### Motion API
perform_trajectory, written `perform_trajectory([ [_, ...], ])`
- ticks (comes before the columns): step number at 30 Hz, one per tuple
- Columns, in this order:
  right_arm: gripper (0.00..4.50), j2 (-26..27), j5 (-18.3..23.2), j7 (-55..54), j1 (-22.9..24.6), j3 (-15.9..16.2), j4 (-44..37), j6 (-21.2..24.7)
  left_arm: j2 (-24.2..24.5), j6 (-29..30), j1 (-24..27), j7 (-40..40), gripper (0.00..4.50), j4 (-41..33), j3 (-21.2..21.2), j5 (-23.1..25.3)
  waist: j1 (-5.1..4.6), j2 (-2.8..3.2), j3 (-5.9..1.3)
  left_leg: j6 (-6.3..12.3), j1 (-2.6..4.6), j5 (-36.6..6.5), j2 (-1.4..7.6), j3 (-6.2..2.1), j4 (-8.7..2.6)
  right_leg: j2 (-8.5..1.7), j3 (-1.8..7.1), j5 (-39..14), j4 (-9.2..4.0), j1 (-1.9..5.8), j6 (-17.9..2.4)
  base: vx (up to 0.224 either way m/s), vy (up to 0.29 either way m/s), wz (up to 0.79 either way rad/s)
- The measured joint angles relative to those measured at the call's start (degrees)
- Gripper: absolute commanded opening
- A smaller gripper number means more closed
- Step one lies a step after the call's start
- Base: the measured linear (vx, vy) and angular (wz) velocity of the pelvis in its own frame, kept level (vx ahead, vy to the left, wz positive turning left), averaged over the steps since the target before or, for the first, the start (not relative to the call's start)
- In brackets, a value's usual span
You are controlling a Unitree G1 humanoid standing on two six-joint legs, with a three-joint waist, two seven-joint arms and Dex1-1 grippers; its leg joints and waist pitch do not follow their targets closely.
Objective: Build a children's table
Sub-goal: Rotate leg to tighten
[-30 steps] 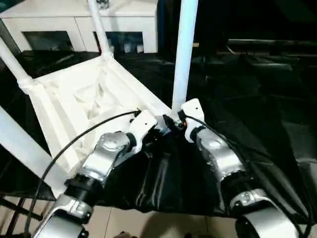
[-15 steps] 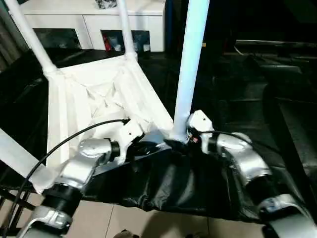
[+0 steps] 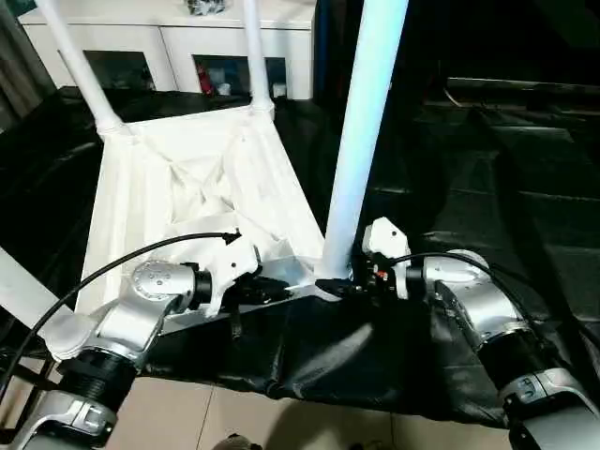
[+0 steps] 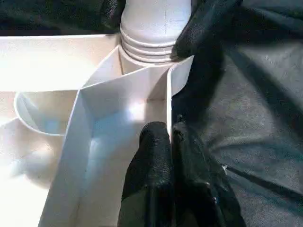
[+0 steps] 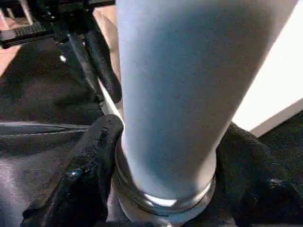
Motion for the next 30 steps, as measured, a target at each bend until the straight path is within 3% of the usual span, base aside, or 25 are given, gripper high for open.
perform_trajectory([
  [7,2.66,0.2,0.08,0.43,0.15,-0.09,0.0,0.08,-0.51,-0.3,-0.07,0.14,0.0,0.53,-0.04,0.09,0.39,-0.03,-0.02,0.0,0.07,0.0,0.0,0.0,0.02,0.0,0.0,0.0,0.02,0.07,0.0,0.0,0.0,0.0],
  [10,2.66,1.54,-1.66,-4.96,0.11,-1.16,0.8,0.4,-2.51,0.52,-1.53,3.56,0.0,2.38,-0.01,1.49,0.55,-0.13,-0.07,-0.26,0.27,-0.02,0.0,0.0,0.02,0.0,0.02,0.02,0.06,0.26,-0.03,0.0,0.0,0.0],
  [18,2.64,14.67,-6.81,-42.59,-4.0,-7.21,9.06,3.91,-13.85,7.28,-7.59,23.18,0.0,8.32,0.57,7.77,-1.86,-0.27,-0.01,-0.56,0.47,0.25,-0.02,0.0,-0.01,0.0,0.06,-0.04,-0.15,0.42,0.16,0.0,0.0,0.0],
  [22,2.64,17.19,-7.71,-49.58,-5.59,-8.87,11.03,4.64,-16.33,7.44,-8.95,26.63,0.0,10.02,0.48,9.31,-1.9,-0.26,-0.04,-0.56,0.37,0.25,-0.01,-0.03,-0.05,0.0,0.03,0.22,-0.13,0.43,-0.01,0.0,0.0,0.0],
  [25,3.33,17.23,-7.86,-49.51,-5.59,-9.12,11.33,3.75,-16.4,7.18,-8.98,26.42,0.0,10.02,0.55,9.44,-1.85,-0.19,-0.1,-0.55,0.24,0.23,-0.01,-0.03,-0.16,0.0,0.01,0.31,-0.16,0.45,-0.11,0.0,0.0,0.0],
  [28,3.39,17.5,-7.38,-48.59,-5.57,-9.28,11.34,3.47,-16.01,6.87,-8.98,25.72,0.0,10.0,0.58,9.45,-1.95,-0.17,-0.09,-0.55,0.23,0.24,0.02,-0.03,-0.2,0.02,-0.04,0.31,-0.15,0.44,-0.11,0.0,0.0,0.0],
  [29,3.69,17.49,-7.43,-48.46,-5.57,-9.28,11.36,3.32,-15.79,6.68,-8.98,25.36,0.0,10.0,0.57,9.45,-1.98,-0.17,-0.09,-0.56,0.23,0.24,0.03,-0.03,-0.2,0.02,-0.05,0.31,-0.15,0.42,-0.11,0.0,0.0,0.0],
  [30,3.69,17.46,-7.46,-47.97,-5.47,-9.27,11.48,2.82,-15.43,6.38,-8.95,24.78,0.0,9.99,0.58,9.43,-2.03,-0.17,-0.09,-0.56,0.23,0.24,0.04,-0.03,-0.2,0.02,-0.06,0.31,-0.15,0.41,-0.11,0.0,0.0,0.0],
])
